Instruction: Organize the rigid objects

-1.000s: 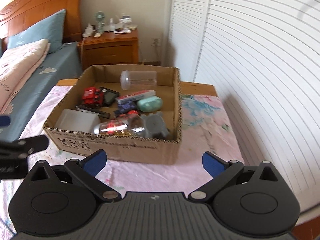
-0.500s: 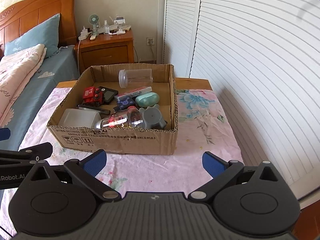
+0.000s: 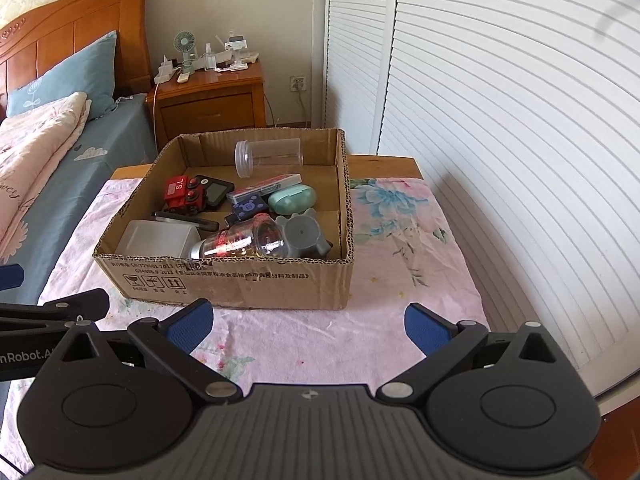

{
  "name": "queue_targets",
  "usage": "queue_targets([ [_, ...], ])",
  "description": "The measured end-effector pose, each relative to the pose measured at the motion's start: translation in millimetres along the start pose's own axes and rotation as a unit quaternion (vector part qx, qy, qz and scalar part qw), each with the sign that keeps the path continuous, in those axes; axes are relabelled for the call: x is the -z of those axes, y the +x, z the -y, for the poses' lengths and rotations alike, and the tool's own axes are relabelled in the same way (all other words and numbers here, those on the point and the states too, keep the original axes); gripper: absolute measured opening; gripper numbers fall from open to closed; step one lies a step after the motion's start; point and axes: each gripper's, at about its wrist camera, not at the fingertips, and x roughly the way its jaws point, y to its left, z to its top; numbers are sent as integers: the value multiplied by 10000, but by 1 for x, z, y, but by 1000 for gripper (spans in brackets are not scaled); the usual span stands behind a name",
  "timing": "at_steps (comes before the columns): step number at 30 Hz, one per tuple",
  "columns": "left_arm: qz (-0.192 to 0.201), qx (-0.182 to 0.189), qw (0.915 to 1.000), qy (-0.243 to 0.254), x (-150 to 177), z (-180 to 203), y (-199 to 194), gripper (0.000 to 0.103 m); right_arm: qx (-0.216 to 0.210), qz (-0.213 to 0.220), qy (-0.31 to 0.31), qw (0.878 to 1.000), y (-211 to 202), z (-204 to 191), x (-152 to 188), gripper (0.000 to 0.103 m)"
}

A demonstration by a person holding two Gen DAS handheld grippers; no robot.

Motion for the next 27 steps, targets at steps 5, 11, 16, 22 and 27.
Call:
queue_targets([
  [5,-8,0,10000,-7,0,0,-1,99,-1,20,10,10000,-1,0,0,103],
  [11,7,0,10000,-40,0,-1,-2,99,-19,36,11,10000,-2,0,-1,103],
  [16,0,7,10000,-45,0,-1,-2,99,-10,34,24,10000,-3,1,0,103],
  [22,-7,5,10000,-44,-1,1,-3,99,-6,45,30,10000,-3,2,0,103],
  [27,-7,4,10000,-55,-2,2,-4,99,-5,47,22,10000,-3,2,0,103],
])
